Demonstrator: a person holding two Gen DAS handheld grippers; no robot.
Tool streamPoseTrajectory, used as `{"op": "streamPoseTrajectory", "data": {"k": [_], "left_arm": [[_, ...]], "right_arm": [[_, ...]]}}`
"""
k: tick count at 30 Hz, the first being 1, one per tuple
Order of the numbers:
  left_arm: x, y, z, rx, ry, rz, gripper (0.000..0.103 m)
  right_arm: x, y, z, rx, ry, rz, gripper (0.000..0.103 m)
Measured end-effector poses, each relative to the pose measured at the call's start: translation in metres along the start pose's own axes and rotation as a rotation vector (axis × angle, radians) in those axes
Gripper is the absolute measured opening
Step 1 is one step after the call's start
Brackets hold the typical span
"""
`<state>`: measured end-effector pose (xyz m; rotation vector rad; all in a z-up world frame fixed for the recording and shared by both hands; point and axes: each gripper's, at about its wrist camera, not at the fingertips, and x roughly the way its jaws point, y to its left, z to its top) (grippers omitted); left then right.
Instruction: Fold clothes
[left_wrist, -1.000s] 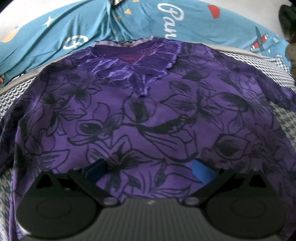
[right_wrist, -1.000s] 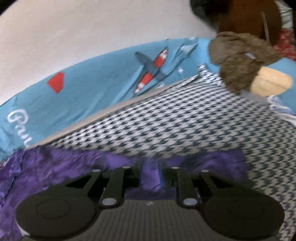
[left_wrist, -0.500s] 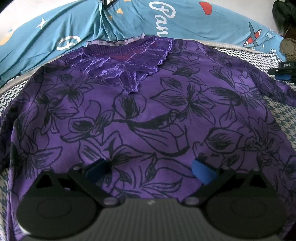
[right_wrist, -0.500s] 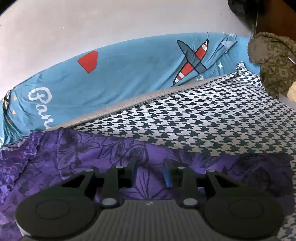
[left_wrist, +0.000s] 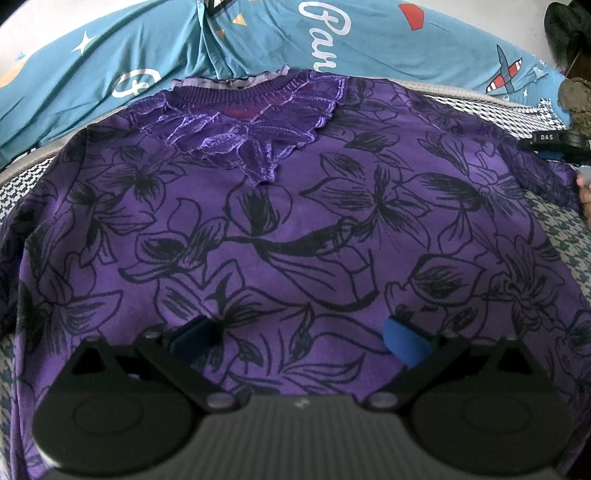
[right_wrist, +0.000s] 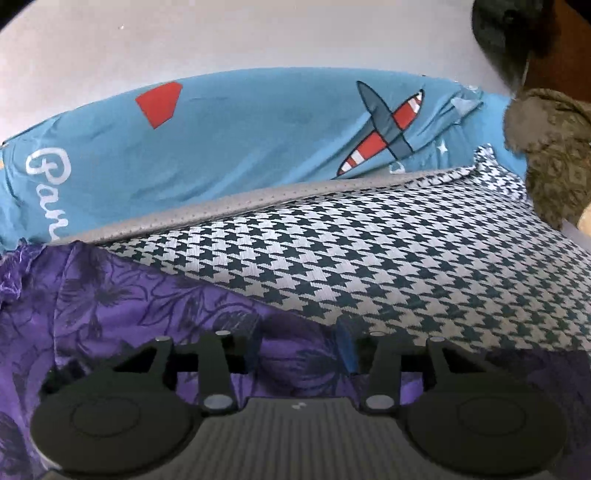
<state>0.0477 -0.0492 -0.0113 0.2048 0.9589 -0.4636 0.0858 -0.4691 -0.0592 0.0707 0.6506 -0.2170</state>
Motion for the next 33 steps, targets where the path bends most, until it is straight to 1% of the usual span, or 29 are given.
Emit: {"op": "streamPoseTrajectory", "data": {"k": [5, 7, 9, 11, 14, 19, 21, 23, 25, 28, 30, 33], "left_arm": [[0.001, -0.001, 0.0, 0.0, 0.0, 0.001, 0.103], [0.001, -0.001, 0.0, 0.001, 0.0, 0.003, 0.103], [0.001, -0.001, 0.0, 0.001, 0.001, 0.004, 0.103], [0.002, -0.001, 0.001, 0.001, 0.001, 0.005, 0.103], [0.002, -0.002, 0.001, 0.001, 0.0, 0.006, 0.103], [0.002, -0.001, 0.001, -0.003, -0.001, 0.003, 0.103], [0.001, -0.001, 0.001, 0.002, -0.001, 0.001, 0.103], [0.001, -0.002, 0.001, 0.01, 0.0, -0.002, 0.103], [0.0, -0.003, 0.0, 0.017, 0.001, -0.008, 0.103], [-0.002, -0.006, -0.002, 0.03, 0.004, -0.017, 0.103], [-0.003, -0.009, -0.003, 0.039, 0.007, -0.021, 0.103], [-0.004, -0.012, -0.004, 0.051, 0.01, -0.027, 0.103]], "right_arm": [[0.009, 0.003, -0.002, -0.033, -0.006, 0.011, 0.045], [0.009, 0.004, -0.002, -0.027, -0.006, 0.022, 0.034], [0.009, 0.006, -0.001, -0.031, -0.002, 0.039, 0.013], [0.008, 0.009, -0.001, -0.038, 0.003, 0.054, 0.007], [0.006, 0.01, 0.0, -0.026, -0.006, 0.032, 0.004], [-0.001, 0.003, 0.011, 0.071, -0.079, -0.067, 0.003], [0.002, 0.001, 0.012, 0.081, -0.077, -0.11, 0.002], [0.008, 0.003, 0.01, 0.063, -0.065, -0.179, 0.002], [0.012, -0.001, 0.008, 0.072, -0.052, -0.209, 0.002], [0.006, -0.005, 0.011, 0.096, -0.052, -0.188, 0.002], [0.0, -0.002, 0.014, 0.089, -0.054, -0.151, 0.002], [-0.01, 0.006, 0.016, 0.074, -0.034, -0.086, 0.002]]}}
